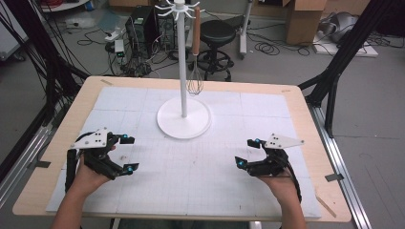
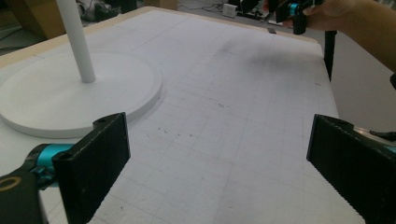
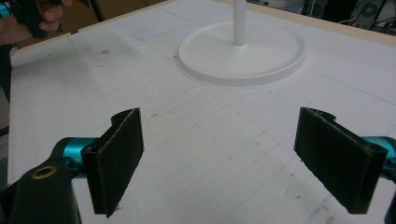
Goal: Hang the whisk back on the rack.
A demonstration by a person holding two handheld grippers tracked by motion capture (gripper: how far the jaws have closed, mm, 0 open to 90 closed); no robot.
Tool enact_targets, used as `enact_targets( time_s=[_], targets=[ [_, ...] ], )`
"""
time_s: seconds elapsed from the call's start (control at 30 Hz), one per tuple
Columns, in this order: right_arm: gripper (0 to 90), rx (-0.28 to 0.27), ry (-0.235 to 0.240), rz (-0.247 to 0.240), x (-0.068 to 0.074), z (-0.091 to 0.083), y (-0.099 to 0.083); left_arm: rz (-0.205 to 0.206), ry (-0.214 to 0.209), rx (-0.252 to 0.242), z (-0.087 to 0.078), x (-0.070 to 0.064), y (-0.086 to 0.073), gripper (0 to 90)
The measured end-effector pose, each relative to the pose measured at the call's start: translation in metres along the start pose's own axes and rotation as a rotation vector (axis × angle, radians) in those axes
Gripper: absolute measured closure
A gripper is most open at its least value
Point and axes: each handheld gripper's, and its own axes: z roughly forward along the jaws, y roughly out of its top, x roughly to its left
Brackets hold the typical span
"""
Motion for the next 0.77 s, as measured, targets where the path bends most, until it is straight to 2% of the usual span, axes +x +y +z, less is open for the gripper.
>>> enact_targets(
  time_s=[0.33, 0.77],
  targets=[
    [14.9, -0.013, -0.008, 0.003, -0.002, -0.0035, -0.0003, -0.004, 0.0, 0.001, 0.0008, 0.0002, -0.0004, 6.6],
    [14.9, -0.003, -0.005, 0.014, -0.0034, -0.0024, -0.0015, -0.007, 0.003, 0.024, 0.0049, 0.0019, -0.0024, 6.6]
  ],
)
